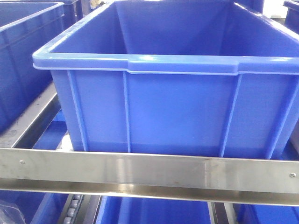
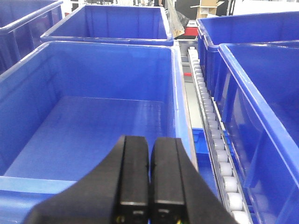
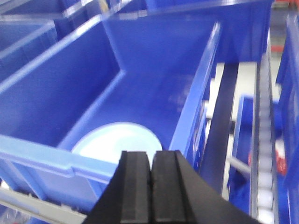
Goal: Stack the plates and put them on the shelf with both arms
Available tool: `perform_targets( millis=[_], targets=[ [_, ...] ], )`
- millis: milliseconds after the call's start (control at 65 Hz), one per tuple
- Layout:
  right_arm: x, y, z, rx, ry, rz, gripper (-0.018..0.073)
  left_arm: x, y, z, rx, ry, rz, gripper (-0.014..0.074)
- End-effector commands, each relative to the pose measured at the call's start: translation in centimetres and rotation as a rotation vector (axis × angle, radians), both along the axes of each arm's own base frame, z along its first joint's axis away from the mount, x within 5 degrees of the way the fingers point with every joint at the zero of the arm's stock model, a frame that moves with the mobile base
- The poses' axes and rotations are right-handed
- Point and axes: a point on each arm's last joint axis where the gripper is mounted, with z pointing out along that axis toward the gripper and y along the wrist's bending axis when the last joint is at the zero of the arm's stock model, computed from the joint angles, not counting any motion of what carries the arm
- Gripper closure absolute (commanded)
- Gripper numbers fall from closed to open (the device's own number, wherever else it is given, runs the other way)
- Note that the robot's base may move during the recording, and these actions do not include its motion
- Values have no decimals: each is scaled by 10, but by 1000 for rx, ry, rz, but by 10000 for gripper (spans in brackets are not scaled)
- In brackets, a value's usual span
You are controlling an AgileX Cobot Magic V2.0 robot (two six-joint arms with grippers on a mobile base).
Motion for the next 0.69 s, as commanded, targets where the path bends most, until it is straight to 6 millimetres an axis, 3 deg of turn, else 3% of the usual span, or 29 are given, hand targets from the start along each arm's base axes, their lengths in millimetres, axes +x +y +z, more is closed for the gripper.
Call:
perform_targets(
  millis=[0,108,292,446,677],
  targets=[
    [-3,-2,16,7,-110,-21,510,0,0,20,-16,-119,-2,514],
    [-5,-5,17,-32,-133,-49,510,0,0,20,-16,-119,-2,514],
    [-11,-11,1,-66,-166,-157,510,0,0,20,-16,-119,-2,514],
    [-18,-18,-26,-42,-197,-295,510,0,0,20,-16,-119,-2,514],
    [-9,-19,-70,5,-206,-303,510,0,0,20,-16,-119,-2,514]
  ],
)
